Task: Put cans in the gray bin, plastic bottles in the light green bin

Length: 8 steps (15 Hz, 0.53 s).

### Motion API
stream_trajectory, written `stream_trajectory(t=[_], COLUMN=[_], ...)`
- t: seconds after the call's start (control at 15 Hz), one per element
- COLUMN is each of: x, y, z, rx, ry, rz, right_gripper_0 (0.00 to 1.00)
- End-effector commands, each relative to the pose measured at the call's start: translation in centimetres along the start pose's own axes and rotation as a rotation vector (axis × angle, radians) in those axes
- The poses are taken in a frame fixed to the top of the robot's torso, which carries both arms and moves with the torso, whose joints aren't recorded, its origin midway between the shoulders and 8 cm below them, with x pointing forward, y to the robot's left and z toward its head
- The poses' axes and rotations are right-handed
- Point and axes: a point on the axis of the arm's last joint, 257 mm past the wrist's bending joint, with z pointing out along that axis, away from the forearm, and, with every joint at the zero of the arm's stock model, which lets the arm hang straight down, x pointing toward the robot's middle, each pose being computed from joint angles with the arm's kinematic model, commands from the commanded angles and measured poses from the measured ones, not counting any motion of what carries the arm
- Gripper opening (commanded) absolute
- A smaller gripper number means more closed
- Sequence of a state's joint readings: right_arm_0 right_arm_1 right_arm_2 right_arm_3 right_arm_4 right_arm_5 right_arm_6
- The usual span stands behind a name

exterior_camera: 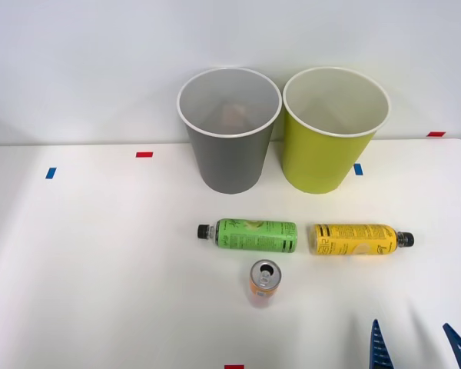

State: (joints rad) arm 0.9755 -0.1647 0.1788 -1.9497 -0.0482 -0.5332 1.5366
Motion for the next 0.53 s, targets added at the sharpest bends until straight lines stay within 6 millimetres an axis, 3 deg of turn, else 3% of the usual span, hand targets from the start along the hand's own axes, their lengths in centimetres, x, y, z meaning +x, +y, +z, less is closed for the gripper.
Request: stream_trajectory(t=[0.07,0.53], x=[-0.8,0.7], y=[0.5,0.9], z=[-0.9,-1.9], rx=[-0.008,0.019], ry=[-0.033,-0.027], rz=[0.003,0.01], right_gripper_0=[1.0,1.0])
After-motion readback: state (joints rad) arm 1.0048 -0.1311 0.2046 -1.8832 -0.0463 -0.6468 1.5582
